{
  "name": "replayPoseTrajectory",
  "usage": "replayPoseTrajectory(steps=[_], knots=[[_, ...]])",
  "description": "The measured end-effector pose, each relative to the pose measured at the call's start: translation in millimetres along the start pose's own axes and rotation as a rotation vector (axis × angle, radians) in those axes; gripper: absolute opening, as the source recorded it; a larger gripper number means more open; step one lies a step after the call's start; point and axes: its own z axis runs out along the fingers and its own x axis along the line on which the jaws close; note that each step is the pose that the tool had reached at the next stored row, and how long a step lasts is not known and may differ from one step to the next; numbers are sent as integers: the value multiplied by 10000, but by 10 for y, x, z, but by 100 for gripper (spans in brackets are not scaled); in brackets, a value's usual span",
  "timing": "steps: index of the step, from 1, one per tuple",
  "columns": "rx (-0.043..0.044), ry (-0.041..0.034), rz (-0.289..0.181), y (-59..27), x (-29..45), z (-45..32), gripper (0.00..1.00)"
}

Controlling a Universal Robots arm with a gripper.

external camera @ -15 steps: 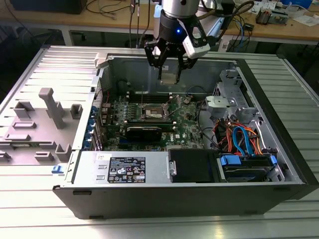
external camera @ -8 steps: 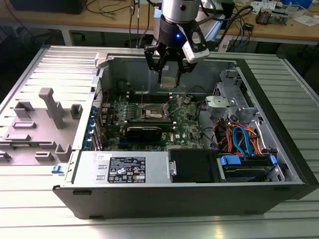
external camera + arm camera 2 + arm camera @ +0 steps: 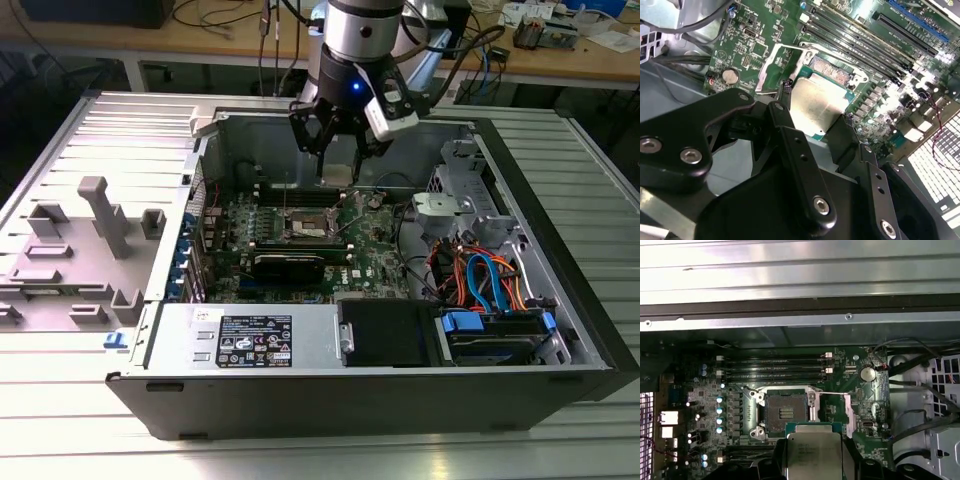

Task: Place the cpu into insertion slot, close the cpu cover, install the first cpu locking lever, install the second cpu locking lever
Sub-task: 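Place the cpu into insertion slot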

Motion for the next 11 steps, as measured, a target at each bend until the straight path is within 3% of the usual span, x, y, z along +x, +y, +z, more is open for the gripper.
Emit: replayPoseTrajectory(steps=[4,11], knots=[[12,-13,283,-6,-2,55,54],[-14,-70,1565,-10,-3,132,54]])
